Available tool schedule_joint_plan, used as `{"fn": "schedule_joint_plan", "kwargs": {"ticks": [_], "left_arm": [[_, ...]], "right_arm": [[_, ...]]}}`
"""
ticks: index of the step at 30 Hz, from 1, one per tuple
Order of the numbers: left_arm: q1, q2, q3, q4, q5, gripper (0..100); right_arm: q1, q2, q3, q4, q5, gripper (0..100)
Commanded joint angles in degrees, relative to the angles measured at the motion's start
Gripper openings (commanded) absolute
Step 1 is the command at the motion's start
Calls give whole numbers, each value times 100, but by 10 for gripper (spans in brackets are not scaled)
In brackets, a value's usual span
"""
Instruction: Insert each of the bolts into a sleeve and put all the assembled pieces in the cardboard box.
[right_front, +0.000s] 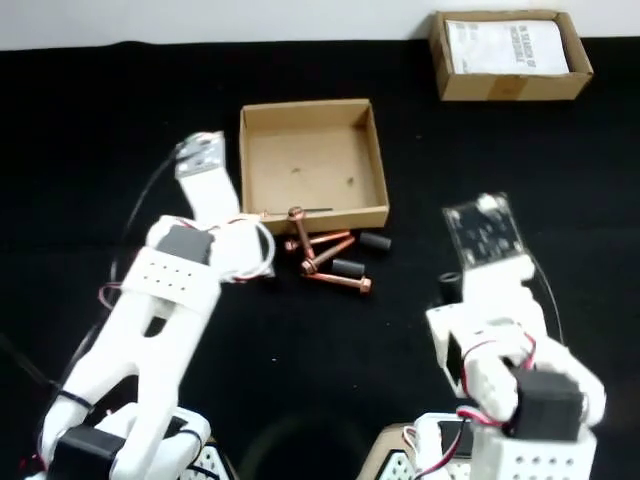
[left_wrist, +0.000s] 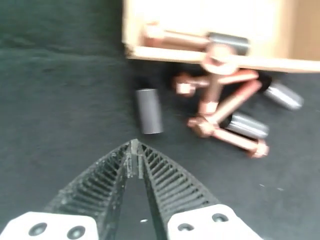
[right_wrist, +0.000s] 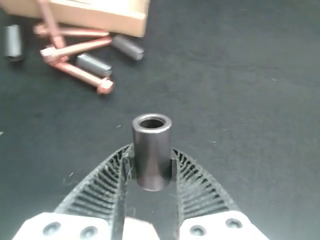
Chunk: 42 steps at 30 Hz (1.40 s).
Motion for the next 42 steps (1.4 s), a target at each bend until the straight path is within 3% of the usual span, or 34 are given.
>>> {"fn": "schedule_joint_plan", "kwargs": {"ticks": [1,6,17,30,36,42], "left_arm": [[593,31,-180,-466,255,37],[1024,919,-338,-1081,519,196],[769,3371,-2273,-1081,598,110],[479,3442,-2378,-615,580,71],[629,3090,-2378,-211,545,75],[769,2431,-2325,-53,360,164]], "right_arm": [[374,-725,655,-356,-18,6],[497,-1385,1262,-347,-18,6],[505,-1956,1393,-154,-18,6],[479,-1921,1499,-163,0,6],[497,-1930,1947,-321,440,6],[497,-1921,1991,-444,448,6]]}}
